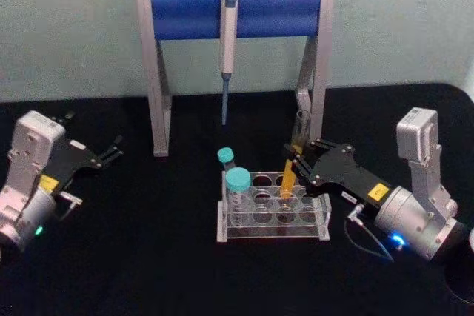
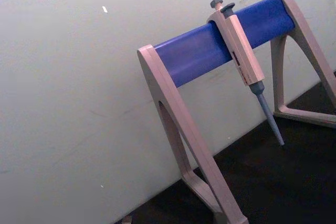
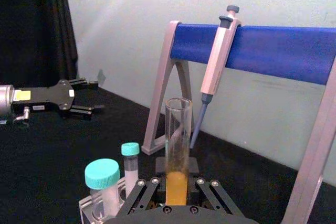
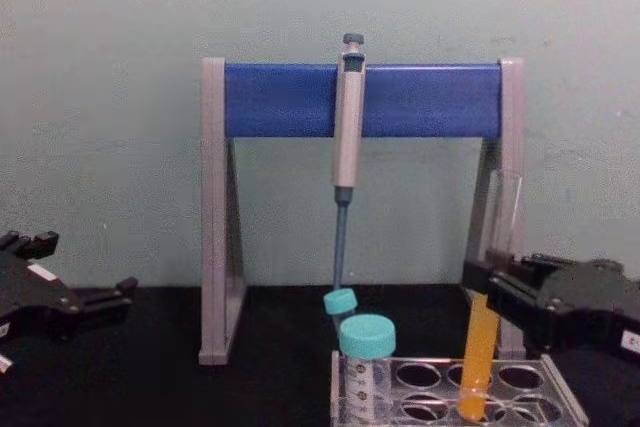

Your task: Pick up the test tube from the test tube rack, shake it, then place it back into the test tube rack.

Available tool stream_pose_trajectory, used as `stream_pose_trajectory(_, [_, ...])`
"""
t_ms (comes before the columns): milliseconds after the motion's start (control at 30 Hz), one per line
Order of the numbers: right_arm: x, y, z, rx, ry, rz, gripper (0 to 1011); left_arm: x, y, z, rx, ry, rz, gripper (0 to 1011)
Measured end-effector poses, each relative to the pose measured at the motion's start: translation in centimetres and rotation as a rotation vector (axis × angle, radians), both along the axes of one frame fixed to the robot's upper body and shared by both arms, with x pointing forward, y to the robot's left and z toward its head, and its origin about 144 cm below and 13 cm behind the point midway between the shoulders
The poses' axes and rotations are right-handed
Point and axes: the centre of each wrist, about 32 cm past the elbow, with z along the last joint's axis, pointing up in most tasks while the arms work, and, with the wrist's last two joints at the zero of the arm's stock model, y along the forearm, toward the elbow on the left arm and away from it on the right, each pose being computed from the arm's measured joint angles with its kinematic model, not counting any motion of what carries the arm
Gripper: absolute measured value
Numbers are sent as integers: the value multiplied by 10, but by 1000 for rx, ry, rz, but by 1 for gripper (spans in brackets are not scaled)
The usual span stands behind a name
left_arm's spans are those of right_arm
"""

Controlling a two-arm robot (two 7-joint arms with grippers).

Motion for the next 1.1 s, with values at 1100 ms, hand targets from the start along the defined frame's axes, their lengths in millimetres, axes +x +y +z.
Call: stream_pose_trajectory(1100, [2,2,-12,-19,20,12,226,0,0,0,0,0,0,1001])
